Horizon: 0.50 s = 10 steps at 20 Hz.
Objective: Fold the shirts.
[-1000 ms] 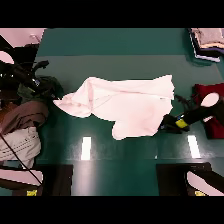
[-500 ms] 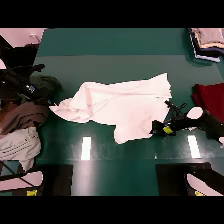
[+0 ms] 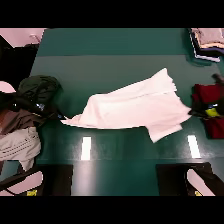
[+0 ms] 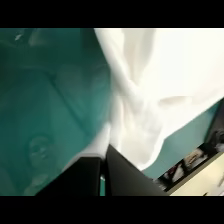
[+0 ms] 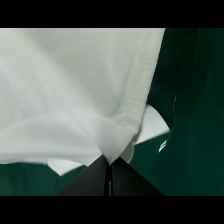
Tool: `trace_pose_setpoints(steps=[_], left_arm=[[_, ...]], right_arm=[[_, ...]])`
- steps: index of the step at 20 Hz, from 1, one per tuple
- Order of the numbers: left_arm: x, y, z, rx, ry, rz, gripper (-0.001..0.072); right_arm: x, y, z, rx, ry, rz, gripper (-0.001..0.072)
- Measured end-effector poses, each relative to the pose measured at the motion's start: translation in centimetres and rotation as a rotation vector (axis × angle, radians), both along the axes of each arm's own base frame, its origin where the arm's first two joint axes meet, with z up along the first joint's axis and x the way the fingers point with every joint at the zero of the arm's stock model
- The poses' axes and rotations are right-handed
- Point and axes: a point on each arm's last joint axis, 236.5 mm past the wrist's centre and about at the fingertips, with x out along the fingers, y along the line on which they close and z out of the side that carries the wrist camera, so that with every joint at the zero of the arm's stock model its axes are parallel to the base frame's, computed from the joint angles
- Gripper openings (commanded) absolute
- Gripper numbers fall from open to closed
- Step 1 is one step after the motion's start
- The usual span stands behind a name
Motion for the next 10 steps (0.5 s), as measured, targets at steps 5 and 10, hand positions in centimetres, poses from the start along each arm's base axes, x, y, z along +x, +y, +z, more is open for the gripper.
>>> trace_pose_setpoints(steps=[5, 10], left_arm=[[-0.5, -1.3, -0.9, -0.062, 0.025, 0.049, 0.0024], [-1.6, -1.8, -1.2, -0.086, 0.063, 0.046, 0.0679]], right_arm=[[0.0, -0.9, 1.9, -0.040, -0.018, 0.018, 0.0014], [0.4, 3.4, 0.9, -0.034, 0.027, 0.194, 0.0014]])
